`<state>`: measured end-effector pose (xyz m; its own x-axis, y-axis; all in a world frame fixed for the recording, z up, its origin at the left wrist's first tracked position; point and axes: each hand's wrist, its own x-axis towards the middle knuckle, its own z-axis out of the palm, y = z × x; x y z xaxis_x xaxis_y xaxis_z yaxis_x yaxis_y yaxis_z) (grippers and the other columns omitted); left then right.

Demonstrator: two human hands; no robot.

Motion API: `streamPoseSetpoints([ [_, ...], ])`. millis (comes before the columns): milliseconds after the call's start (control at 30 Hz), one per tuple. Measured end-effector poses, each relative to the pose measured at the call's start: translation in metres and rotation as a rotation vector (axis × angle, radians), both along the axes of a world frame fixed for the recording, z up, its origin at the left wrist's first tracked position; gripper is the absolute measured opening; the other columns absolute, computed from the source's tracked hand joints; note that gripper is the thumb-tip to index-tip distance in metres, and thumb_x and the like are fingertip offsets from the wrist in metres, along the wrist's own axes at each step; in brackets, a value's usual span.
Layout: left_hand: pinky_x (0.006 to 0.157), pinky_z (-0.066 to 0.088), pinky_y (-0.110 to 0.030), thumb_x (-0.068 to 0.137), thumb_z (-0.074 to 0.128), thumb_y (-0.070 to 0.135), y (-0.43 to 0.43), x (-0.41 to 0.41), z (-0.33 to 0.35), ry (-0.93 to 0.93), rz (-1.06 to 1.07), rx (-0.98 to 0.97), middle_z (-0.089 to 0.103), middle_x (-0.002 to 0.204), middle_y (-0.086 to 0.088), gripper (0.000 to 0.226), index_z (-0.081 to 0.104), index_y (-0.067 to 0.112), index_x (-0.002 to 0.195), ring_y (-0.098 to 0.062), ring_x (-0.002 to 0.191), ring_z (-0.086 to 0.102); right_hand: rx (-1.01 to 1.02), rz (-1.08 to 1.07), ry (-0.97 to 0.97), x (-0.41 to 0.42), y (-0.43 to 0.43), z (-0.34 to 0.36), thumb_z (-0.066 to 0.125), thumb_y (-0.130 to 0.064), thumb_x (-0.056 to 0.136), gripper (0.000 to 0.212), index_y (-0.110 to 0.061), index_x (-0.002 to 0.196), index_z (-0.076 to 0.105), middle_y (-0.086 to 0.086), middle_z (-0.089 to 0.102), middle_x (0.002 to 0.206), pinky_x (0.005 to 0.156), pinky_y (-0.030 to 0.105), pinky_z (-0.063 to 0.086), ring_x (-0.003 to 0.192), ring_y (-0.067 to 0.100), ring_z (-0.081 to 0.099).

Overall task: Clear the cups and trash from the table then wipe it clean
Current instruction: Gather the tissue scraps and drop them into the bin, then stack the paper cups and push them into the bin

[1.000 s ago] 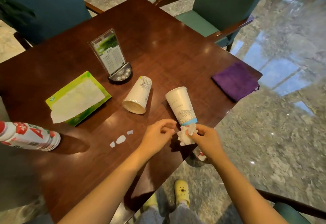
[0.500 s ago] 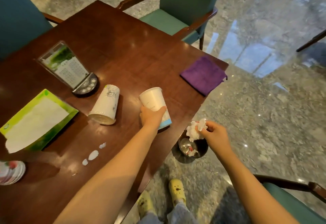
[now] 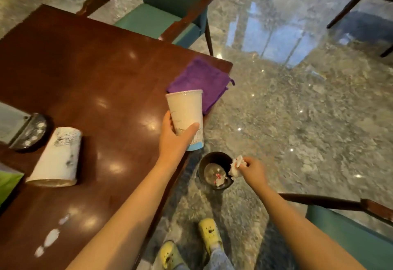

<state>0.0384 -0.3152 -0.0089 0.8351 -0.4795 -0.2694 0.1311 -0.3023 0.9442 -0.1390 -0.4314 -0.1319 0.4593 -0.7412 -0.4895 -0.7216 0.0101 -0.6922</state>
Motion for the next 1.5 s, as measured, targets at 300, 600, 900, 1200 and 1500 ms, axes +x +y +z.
streamPoseSetpoints([
  [300, 0.070, 0.051, -0.013, 0.078, 0.064, 0.040, -0.011, 0.013, -0.040, -0.063, 0.028, -0.129, 0.059, 0.112, 0.016, 0.066, 0.037, 0.025, 0.136, 0.006, 0.093, 0.062, -0.004, 0.036, 0.140, 0.019, -0.015, -0.112, 0.051, -0.013, 0.088, 0.020, -0.008, 0.090, 0.070, 0.010, 0.069, 0.079, 0.050, 0.025, 0.035, 0.073, 0.026, 0.063],
  [600, 0.075, 0.052, -0.022, 0.070, 0.058, 0.049, -0.002, 0.013, -0.059, -0.074, 0.024, -0.268, 0.064, 0.114, 0.009, 0.061, 0.046, 0.029, 0.126, -0.012, 0.104, 0.063, 0.046, 0.158, 0.297, 0.046, -0.017, -0.190, 0.050, -0.017, 0.092, 0.035, -0.004, 0.124, 0.053, 0.022, 0.051, 0.126, 0.092, 0.034, 0.043, 0.112, 0.036, 0.053],
  [900, 0.073, 0.051, -0.018, 0.071, 0.058, 0.046, -0.002, 0.009, -0.049, -0.076, -0.028, -0.289, 0.063, 0.113, 0.009, 0.065, 0.043, 0.023, 0.130, -0.005, 0.099, 0.064, 0.059, 0.120, 0.099, 0.056, -0.026, -0.127, 0.058, -0.027, 0.090, 0.050, -0.007, 0.133, 0.045, 0.015, 0.057, 0.130, 0.092, 0.036, 0.047, 0.114, 0.028, 0.057],
  [1200, 0.087, 0.053, -0.031, 0.069, 0.065, 0.043, 0.000, -0.004, -0.022, 0.029, -0.160, -0.288, 0.061, 0.122, 0.006, 0.063, 0.043, 0.035, 0.128, -0.013, 0.111, 0.061, 0.207, 0.252, -0.554, 0.060, -0.025, 0.098, 0.061, -0.035, 0.085, 0.030, -0.034, 0.115, 0.056, -0.006, 0.066, 0.113, 0.094, 0.033, 0.051, 0.108, 0.010, 0.061],
  [1500, 0.103, 0.043, -0.036, 0.088, 0.035, 0.053, -0.012, -0.021, -0.013, 0.116, -0.292, -0.221, 0.050, 0.137, -0.001, 0.058, 0.032, 0.028, 0.140, -0.016, 0.127, 0.048, 0.305, 0.182, -0.539, 0.063, -0.007, 0.133, 0.064, -0.022, 0.085, 0.048, -0.025, 0.130, 0.047, -0.008, 0.065, 0.114, 0.078, 0.021, 0.055, 0.101, 0.005, 0.065],
])
